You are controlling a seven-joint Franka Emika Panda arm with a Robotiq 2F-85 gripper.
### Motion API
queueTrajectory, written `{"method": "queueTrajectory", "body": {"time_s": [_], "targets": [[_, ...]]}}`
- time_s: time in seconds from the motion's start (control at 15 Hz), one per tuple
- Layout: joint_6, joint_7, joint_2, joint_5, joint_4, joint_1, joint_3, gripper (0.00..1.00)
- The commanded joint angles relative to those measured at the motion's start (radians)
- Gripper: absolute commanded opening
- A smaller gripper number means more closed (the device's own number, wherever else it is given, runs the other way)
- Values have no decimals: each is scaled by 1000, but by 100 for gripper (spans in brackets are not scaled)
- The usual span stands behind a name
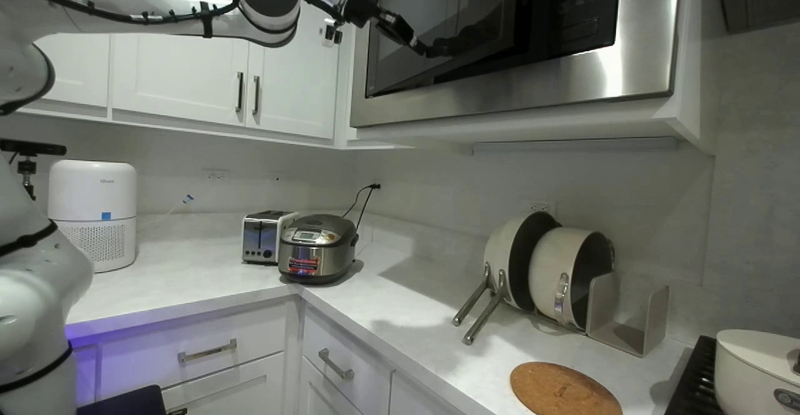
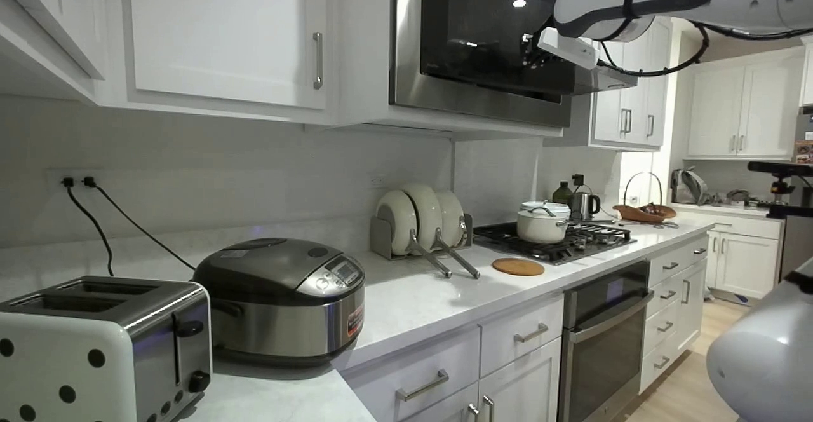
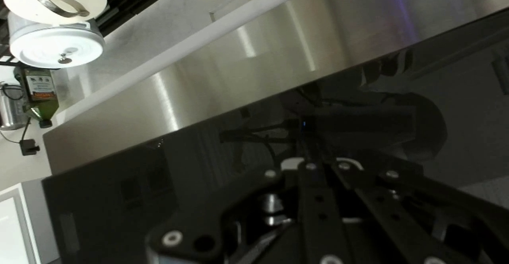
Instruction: Close the microwave door
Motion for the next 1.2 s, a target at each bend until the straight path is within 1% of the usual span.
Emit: {"method": "queueTrajectory", "body": {"time_s": [0.0,0.53,0.8,1.13], "targets": [[28,-18,63,-7,66,4,12,0],[87,-57,223,-7,181,47,19,0],[86,-75,233,-16,193,43,18,0],[94,-65,241,-35,196,32,12,0]]}}
